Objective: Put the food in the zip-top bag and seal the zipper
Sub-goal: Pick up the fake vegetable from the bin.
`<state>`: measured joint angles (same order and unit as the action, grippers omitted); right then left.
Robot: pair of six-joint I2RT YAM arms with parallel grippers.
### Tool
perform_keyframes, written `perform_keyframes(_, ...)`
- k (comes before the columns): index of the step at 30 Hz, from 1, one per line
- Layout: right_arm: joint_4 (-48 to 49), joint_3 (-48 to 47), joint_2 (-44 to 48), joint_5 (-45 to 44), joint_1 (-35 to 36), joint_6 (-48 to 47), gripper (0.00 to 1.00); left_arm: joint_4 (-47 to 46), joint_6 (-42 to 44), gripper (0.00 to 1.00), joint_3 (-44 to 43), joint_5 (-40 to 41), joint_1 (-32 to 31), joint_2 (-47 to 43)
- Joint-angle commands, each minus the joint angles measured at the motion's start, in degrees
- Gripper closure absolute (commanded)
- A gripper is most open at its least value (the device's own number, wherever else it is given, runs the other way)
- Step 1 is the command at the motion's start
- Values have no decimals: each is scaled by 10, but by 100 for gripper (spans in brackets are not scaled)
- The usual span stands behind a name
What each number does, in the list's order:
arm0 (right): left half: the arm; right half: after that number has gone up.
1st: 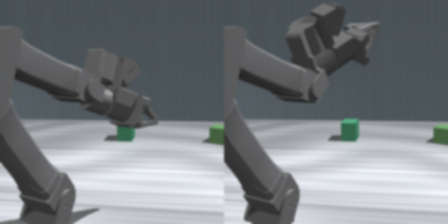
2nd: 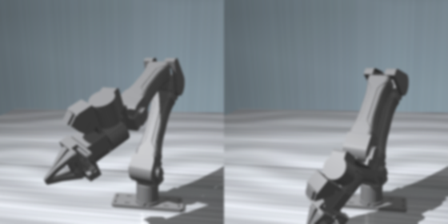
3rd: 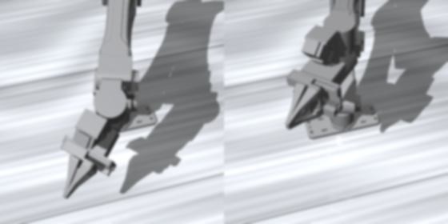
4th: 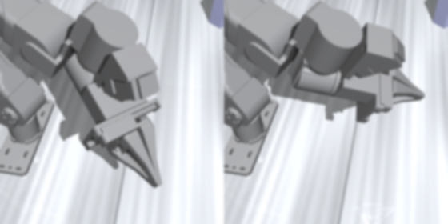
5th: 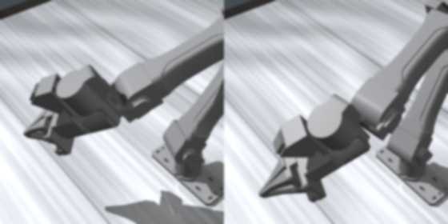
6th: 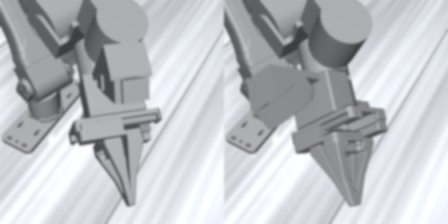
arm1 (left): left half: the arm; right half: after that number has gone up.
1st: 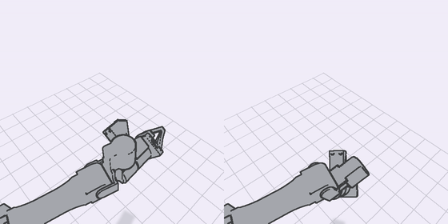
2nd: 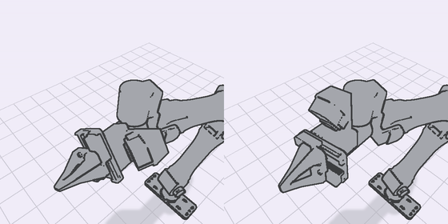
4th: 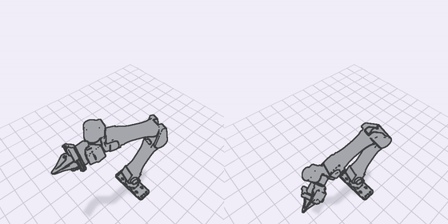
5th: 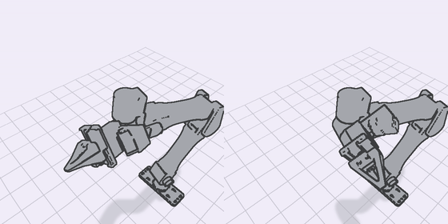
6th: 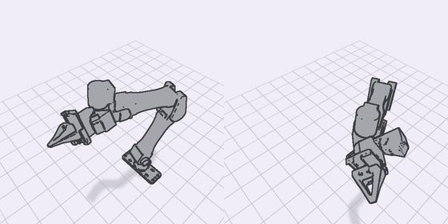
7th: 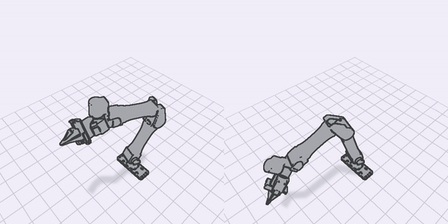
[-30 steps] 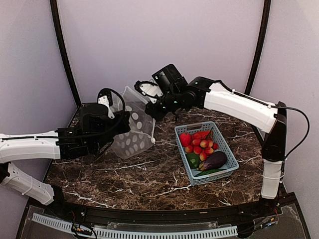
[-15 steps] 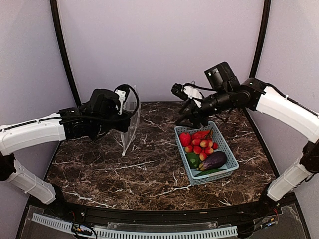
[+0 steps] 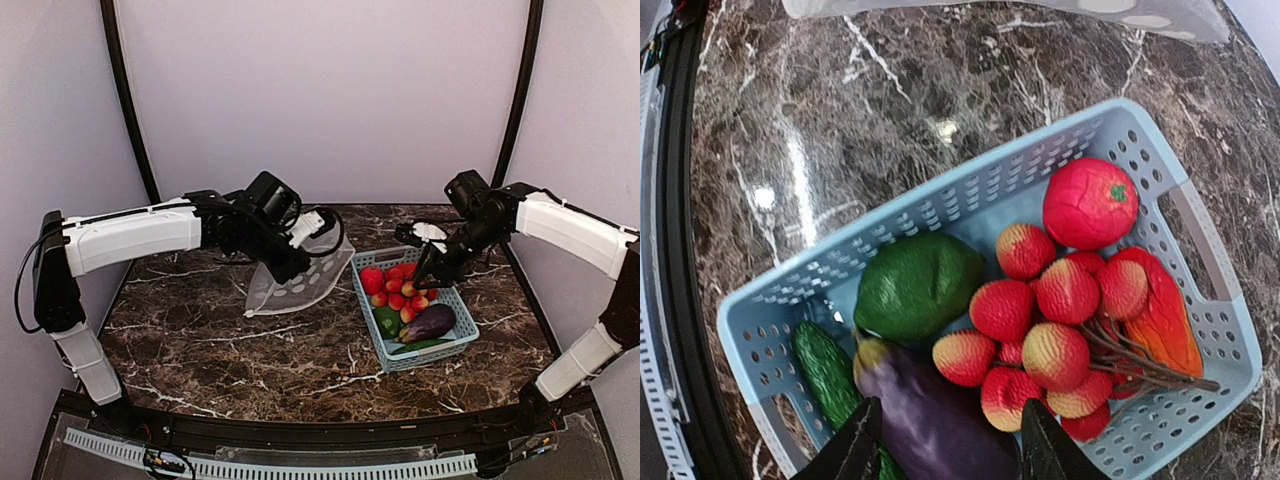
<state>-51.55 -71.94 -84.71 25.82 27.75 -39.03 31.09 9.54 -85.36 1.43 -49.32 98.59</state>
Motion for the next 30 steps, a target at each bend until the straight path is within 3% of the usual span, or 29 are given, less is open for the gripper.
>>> perform_keyframes(1,-44,44,22,-23,-22,-118,54,40,-24,99,12,-153,4,8)
perform_keyframes(5,-43,74,27,-52,-21,-153,45,17,-73,99,38,-218,5,-12)
perform_keyframes(13,-18,114,10,-100,-19,-190,33,-9,-112,99,45,-193,6,-19)
perform_keyframes(18,-13,119,-21,-164,-17,-229,33,-14,-110,99,55,-166,7,-37)
perform_keyframes(25,-8,121,-59,-169,-16,-249,36,-23,-109,99,65,-153,6,-40)
perform_keyframes(28,2,138,-69,-171,-13,-258,20,-22,-116,99,64,-155,6,-31)
perform_keyframes(30,10,146,-80,-173,-9,-257,18,-23,-118,99,63,-156,6,-26)
